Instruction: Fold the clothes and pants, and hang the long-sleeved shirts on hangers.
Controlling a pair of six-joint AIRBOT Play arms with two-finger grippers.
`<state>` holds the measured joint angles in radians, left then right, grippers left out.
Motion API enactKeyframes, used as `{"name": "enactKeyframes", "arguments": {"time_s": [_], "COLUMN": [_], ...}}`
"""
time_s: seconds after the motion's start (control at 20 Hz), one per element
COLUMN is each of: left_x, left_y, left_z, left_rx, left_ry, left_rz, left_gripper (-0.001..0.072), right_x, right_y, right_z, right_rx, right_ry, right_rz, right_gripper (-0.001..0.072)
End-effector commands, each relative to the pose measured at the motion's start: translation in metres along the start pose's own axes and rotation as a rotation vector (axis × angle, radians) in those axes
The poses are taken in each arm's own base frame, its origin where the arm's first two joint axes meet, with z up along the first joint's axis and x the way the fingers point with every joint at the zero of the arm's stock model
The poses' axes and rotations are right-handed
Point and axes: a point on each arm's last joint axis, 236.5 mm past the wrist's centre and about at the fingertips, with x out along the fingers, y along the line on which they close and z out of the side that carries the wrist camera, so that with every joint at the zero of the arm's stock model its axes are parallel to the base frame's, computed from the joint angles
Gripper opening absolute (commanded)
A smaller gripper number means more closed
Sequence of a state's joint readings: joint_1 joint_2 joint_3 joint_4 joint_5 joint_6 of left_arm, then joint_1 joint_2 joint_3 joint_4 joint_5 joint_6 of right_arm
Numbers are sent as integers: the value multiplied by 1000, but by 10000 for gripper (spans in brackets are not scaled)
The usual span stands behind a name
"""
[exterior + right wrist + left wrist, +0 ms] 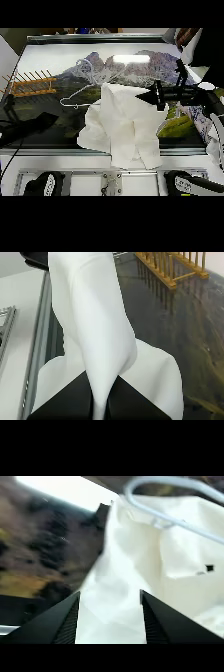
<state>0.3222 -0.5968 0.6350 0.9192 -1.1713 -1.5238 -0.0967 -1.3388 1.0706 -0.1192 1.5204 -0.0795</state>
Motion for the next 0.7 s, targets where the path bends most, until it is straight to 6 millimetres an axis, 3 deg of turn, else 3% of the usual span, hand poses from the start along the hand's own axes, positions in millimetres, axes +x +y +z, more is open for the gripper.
{"name": "enactKeyframes", "arguments": {"time_s": [0.0,0.2,0.35,0.45,0.65], "left_x": [25,63,79,85,100], "left_y": [-38,-88,-130,-140,-140], "left_z": [-28,-51,-46,-45,-57], "left_rx": [-92,-181,-254,-275,-304], "left_ry": [81,134,86,73,118], "left_rz": [-72,-143,-261,-290,-274], "left_gripper": [391,391,391,391,391], "right_x": [-1,-1,-1,-2,-2], "right_y": [-2,-2,-1,0,1], "right_z": [1,1,2,3,4], "right_rx": [-1,-1,-5,-9,-14], "right_ry": [-1,-1,-1,-1,-1], "right_rz": [-9,-9,-9,-10,-10], "right_gripper": [27,27,27,28,28]}}
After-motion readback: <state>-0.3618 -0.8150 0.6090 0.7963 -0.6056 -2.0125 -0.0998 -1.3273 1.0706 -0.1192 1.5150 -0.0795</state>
